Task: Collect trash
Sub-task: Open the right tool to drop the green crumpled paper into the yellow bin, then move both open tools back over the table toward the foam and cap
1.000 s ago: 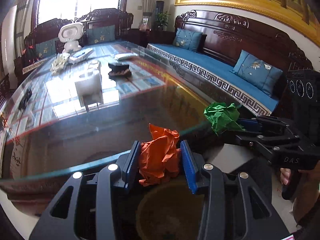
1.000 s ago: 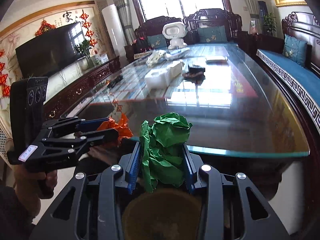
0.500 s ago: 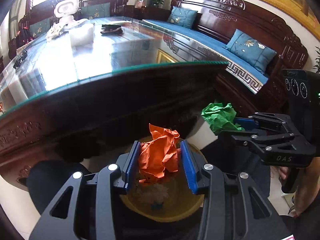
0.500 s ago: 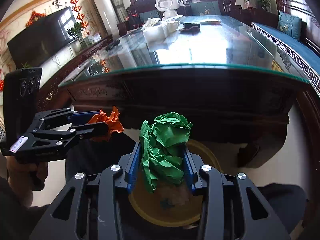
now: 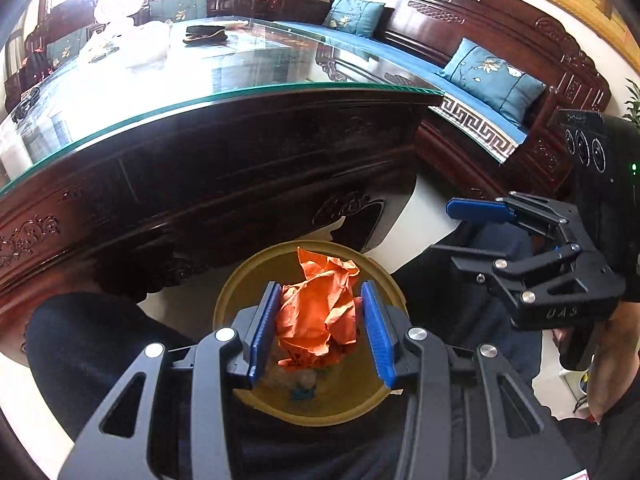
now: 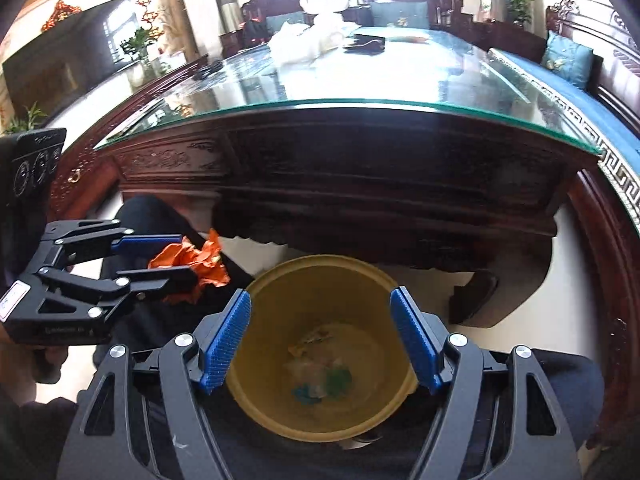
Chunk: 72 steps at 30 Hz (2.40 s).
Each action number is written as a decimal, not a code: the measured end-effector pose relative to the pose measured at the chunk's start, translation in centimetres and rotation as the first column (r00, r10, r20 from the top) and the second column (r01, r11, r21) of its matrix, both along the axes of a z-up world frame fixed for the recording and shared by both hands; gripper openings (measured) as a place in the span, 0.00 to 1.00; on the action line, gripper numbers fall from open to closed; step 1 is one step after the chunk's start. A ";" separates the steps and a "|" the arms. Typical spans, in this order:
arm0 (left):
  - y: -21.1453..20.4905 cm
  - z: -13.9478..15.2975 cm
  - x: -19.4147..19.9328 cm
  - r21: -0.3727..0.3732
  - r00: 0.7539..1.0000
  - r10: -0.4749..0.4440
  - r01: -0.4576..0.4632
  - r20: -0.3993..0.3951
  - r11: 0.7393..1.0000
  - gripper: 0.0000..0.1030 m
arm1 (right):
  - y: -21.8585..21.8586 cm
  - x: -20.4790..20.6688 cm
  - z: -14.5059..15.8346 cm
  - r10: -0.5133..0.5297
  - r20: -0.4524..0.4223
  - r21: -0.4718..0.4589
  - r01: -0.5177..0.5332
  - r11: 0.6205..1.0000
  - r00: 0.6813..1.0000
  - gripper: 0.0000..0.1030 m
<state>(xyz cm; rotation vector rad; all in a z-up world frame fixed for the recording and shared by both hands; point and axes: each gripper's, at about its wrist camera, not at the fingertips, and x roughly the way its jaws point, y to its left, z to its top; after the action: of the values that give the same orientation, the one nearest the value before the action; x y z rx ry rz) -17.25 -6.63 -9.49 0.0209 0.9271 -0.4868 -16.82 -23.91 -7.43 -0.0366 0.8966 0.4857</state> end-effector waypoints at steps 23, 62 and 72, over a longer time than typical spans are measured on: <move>-2.9 -0.3 0.0 0.067 0.997 -0.076 0.075 0.013 0.995 0.72 | -0.9 0.7 0.4 -0.016 -0.009 0.068 0.016 0.998 1.000 0.68; 4.5 7.9 15.4 0.010 0.962 0.209 -0.214 0.175 0.977 0.86 | 3.2 14.8 8.2 0.064 0.163 0.196 -0.095 0.976 0.985 0.79; 7.4 11.8 25.0 0.000 0.927 0.278 -0.287 0.250 0.958 0.88 | 5.0 24.2 10.4 0.054 0.144 0.253 -0.090 0.963 0.988 0.79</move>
<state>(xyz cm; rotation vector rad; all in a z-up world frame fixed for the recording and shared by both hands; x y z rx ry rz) 7.72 0.75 2.29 -0.0185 0.6779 -0.1920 7.41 -18.95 2.94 0.1355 0.6941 0.6578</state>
